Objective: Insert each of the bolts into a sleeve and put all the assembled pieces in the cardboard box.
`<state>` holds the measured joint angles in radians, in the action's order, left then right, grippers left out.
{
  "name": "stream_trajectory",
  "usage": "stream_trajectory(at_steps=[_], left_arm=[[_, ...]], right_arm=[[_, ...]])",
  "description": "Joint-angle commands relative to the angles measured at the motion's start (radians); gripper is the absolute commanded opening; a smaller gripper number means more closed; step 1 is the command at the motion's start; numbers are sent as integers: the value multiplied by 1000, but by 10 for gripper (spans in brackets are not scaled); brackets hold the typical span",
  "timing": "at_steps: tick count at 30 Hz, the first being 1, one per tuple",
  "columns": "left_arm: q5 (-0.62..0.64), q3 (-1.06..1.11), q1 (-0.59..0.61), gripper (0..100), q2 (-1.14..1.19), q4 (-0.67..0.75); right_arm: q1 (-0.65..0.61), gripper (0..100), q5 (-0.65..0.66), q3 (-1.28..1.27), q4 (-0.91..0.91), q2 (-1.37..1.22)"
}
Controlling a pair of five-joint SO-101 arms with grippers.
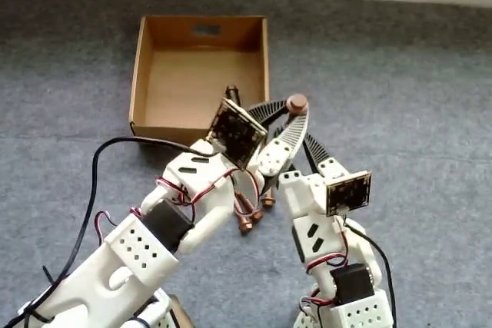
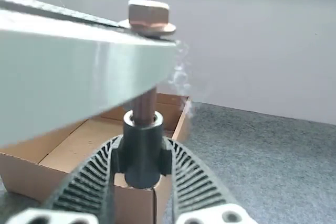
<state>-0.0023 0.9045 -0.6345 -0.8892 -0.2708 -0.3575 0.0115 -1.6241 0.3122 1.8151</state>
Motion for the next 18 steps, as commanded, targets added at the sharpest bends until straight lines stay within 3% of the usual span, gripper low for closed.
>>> stream_trajectory(at_steps=[1,10,14,18], left_arm=[[-21,-10,15,8,-1,-15],[-23,-7,16,15,-1,-18],[-25,44,18,91,-4,-18],[-25,87,18,86,-10,-14]], right_arm=[[1,5,8,10,-22,12],[1,5,8,10,-22,12],[1,5,8,10,-22,12],[1,5,8,10,-22,12]])
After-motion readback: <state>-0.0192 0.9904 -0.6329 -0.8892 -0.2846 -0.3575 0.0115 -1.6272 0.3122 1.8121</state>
